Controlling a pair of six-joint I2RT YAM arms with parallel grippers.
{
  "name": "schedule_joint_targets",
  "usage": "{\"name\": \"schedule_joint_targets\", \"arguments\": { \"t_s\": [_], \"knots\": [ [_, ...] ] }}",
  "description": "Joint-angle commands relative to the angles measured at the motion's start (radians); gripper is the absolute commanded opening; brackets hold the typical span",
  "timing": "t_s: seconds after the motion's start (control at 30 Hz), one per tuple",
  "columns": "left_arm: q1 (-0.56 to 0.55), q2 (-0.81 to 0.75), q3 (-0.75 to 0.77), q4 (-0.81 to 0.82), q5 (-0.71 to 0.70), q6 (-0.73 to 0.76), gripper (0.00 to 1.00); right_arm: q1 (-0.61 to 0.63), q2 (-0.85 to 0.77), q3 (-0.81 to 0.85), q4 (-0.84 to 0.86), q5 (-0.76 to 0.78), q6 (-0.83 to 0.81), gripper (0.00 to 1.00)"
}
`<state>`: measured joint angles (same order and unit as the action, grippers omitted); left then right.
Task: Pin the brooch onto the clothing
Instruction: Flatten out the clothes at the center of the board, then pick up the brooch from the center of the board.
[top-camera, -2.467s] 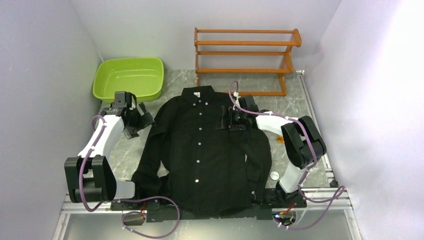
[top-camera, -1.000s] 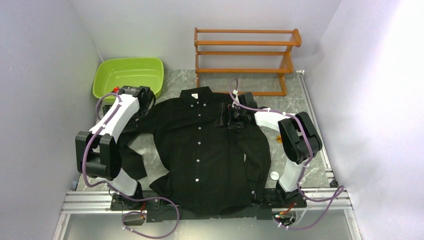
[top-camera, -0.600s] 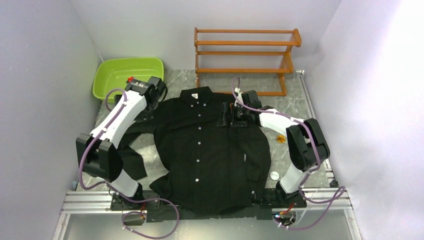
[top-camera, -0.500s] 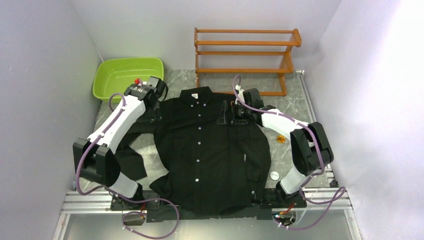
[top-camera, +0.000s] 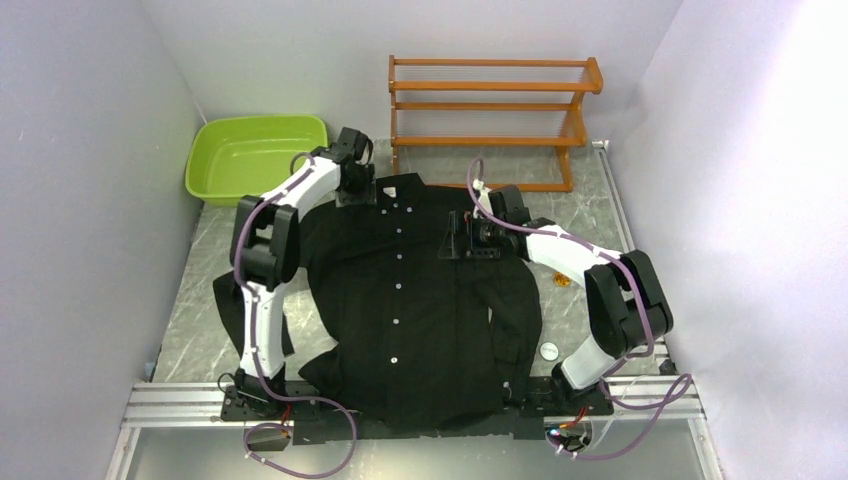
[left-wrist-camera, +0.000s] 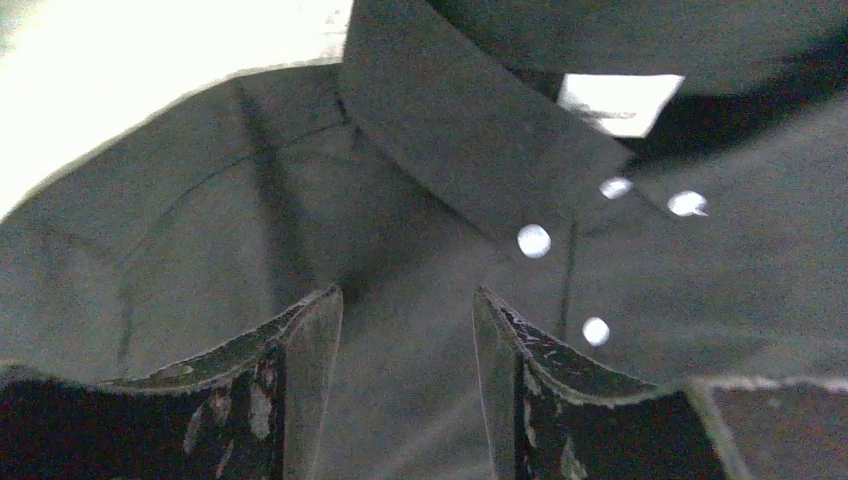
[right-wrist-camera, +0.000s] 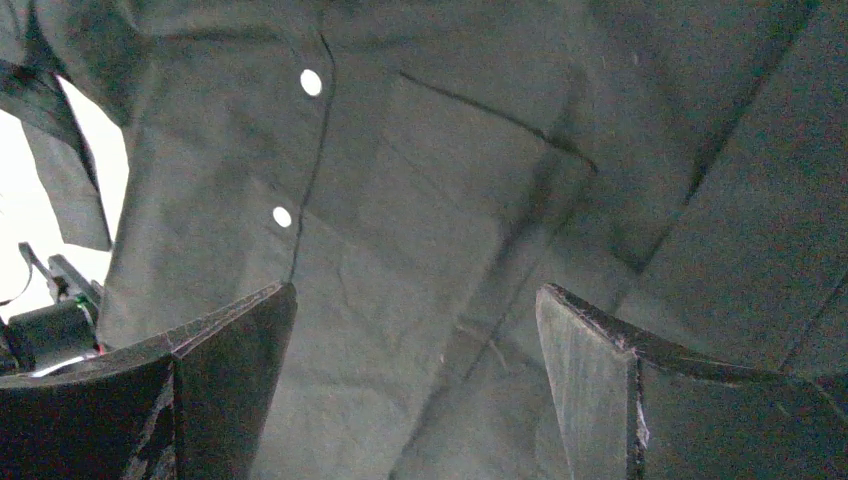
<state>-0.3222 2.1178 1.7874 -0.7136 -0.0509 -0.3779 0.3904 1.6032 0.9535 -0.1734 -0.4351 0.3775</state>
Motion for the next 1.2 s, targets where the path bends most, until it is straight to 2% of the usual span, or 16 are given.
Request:
{"name": "schedule_joint_targets", "arguments": {
  "t_s": [0.0,0.17,0.3,0.4,0.47,0.77,0.8,0.87,0.97,1.0,1.03,1.17],
  "knots": [
    [0.02,0.115,0.081,0.043,0.105,0.007,0.55,-0.006,-0.093,-0.053,0.006,0.015,0.014,0.95],
    [0.032,0.219,0.138,0.075,0.125,0.0,0.46,-0.047,-0.212,-0.084,-0.02,0.072,0.02,0.96],
    [0.05,0.281,0.204,0.087,0.121,0.012,0.36,-0.15,-0.335,-0.119,-0.073,0.13,0.024,0.96],
    [0.066,0.345,0.269,0.087,0.157,0.017,0.2,-0.241,-0.444,-0.168,-0.111,0.155,0.038,0.96],
    [0.068,0.393,0.322,0.074,0.159,0.024,0.05,-0.291,-0.507,-0.19,-0.15,0.186,0.039,0.96],
    [0.082,0.436,0.405,0.117,0.175,0.042,0.03,-0.331,-0.689,-0.252,-0.334,0.459,0.082,0.97],
    [0.083,0.409,0.385,0.125,0.181,0.046,0.04,-0.331,-0.695,-0.256,-0.35,0.492,0.096,0.98],
    [0.083,0.306,0.28,0.195,0.225,0.048,0.22,-0.331,-0.697,-0.265,-0.383,0.546,0.133,0.98],
    [0.075,0.097,0.068,0.326,0.285,0.026,0.6,-0.332,-0.679,-0.273,-0.427,0.598,0.211,0.98],
    [0.069,0.03,0.008,0.366,0.298,0.019,0.84,-0.333,-0.668,-0.274,-0.442,0.612,0.237,0.98],
    [0.059,-0.042,-0.055,0.389,0.301,0.014,0.92,-0.336,-0.65,-0.274,-0.46,0.629,0.28,0.98],
    [0.029,-0.286,-0.266,0.458,0.353,-0.004,0.94,-0.375,-0.586,-0.287,-0.497,0.716,0.388,0.93]
  ]
}}
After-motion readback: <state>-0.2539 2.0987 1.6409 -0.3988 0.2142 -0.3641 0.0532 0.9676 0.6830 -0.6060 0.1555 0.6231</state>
